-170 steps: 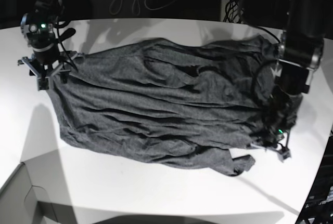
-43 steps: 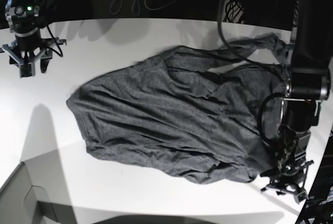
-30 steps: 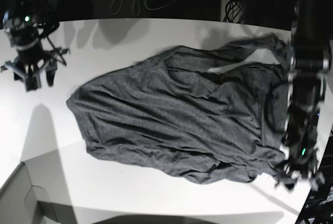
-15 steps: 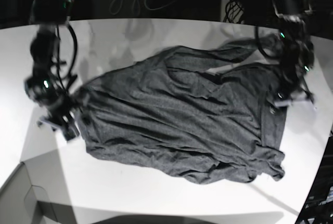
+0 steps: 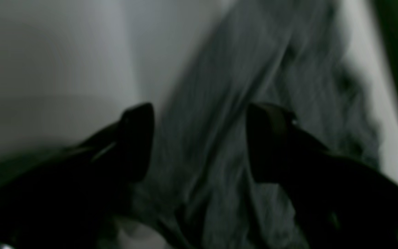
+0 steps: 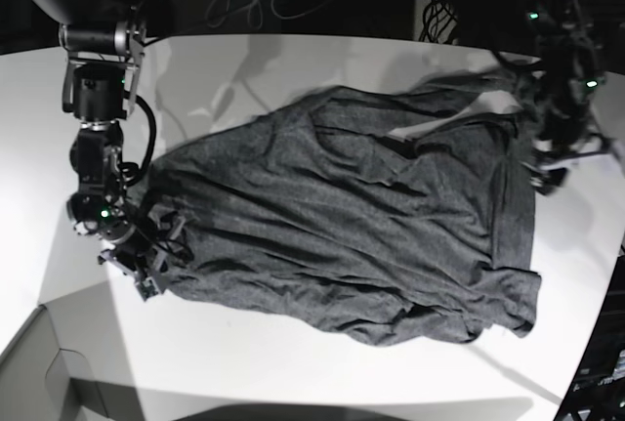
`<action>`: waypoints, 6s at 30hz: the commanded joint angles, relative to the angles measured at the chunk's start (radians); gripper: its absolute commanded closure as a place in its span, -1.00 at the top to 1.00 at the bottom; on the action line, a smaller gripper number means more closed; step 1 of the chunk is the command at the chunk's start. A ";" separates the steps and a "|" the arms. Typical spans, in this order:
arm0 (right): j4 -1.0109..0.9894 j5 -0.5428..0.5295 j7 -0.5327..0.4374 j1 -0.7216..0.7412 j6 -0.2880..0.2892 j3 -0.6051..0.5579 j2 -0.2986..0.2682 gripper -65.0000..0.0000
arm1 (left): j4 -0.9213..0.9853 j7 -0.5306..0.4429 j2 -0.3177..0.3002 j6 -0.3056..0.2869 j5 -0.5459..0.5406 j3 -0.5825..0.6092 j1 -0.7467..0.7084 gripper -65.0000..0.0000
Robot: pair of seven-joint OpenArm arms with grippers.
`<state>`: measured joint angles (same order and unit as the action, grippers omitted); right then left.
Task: Layout the t-shirt on the table in an organized manner, then fold the t-shirt properly
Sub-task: 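Grasp the shirt edges with both grippers, then pull the shirt with the right gripper away from the left gripper, then hold the shirt with both grippers and stretch it taut between them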
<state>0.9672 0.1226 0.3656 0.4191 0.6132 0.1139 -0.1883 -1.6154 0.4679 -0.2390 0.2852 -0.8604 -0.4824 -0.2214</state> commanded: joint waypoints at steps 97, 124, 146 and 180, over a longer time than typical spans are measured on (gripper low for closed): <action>-0.331 -0.013 -0.414 0.278 -0.329 0.270 -0.004 -1.00 | 0.051 0.002 -0.016 0.009 -0.010 -0.062 -0.049 -1.00; -0.489 -0.011 -0.412 0.360 -0.402 0.221 -0.047 -0.32 | 0.048 0.002 -0.012 0.009 -0.013 -0.060 -0.043 -1.00; 0.459 -0.011 0.065 -0.242 -0.306 0.224 0.166 -0.18 | 0.048 0.002 -0.010 0.009 -0.013 -0.039 -0.008 -1.00; 0.445 -0.018 0.063 -0.346 -0.303 0.292 0.131 -1.00 | 0.046 0.002 -0.010 0.009 -0.015 -0.005 -0.003 -1.00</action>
<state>1.3888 0.1196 0.4591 0.0505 0.3134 0.4091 -0.0532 -1.5467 0.4889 -0.2348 0.2996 -0.8730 -0.4824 -0.2325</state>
